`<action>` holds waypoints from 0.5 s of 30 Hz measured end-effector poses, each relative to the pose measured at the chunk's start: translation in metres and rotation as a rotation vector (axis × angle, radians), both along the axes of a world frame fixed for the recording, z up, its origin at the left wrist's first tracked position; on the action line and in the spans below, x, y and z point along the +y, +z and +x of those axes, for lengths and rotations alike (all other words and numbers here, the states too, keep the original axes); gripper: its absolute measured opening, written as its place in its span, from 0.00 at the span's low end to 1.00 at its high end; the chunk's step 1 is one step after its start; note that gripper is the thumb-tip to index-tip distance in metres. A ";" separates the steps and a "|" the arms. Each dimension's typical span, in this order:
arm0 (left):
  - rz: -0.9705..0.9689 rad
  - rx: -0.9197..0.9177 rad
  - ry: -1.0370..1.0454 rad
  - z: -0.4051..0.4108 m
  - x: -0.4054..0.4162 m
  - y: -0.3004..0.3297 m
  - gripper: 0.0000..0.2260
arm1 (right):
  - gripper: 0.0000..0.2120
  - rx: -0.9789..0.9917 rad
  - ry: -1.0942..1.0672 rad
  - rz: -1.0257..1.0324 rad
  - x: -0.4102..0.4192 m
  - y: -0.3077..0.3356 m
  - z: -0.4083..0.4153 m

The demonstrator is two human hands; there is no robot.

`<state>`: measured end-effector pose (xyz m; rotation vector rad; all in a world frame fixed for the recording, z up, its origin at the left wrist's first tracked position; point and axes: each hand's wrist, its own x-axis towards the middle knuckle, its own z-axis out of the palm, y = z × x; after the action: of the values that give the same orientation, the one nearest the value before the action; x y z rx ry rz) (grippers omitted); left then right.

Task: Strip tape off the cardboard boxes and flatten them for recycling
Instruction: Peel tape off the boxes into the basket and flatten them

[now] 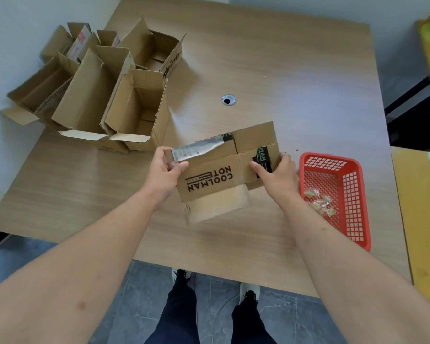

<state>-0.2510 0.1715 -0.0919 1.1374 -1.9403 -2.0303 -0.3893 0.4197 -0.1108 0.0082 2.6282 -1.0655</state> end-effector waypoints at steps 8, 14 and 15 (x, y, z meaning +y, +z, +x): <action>-0.147 -0.269 -0.238 0.000 0.014 -0.037 0.56 | 0.39 -0.123 -0.032 0.121 0.003 -0.022 0.017; -0.749 -0.482 -0.572 0.005 0.035 -0.067 0.22 | 0.43 -0.279 -0.232 0.235 0.005 -0.059 0.048; -0.794 -0.497 -0.592 0.007 0.037 -0.075 0.20 | 0.44 -0.261 -0.252 0.260 0.005 -0.064 0.053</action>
<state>-0.2437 0.2080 -0.1665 0.9600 -3.1851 -0.8883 -0.3360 0.4245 -0.1751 0.5112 2.5469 -0.7260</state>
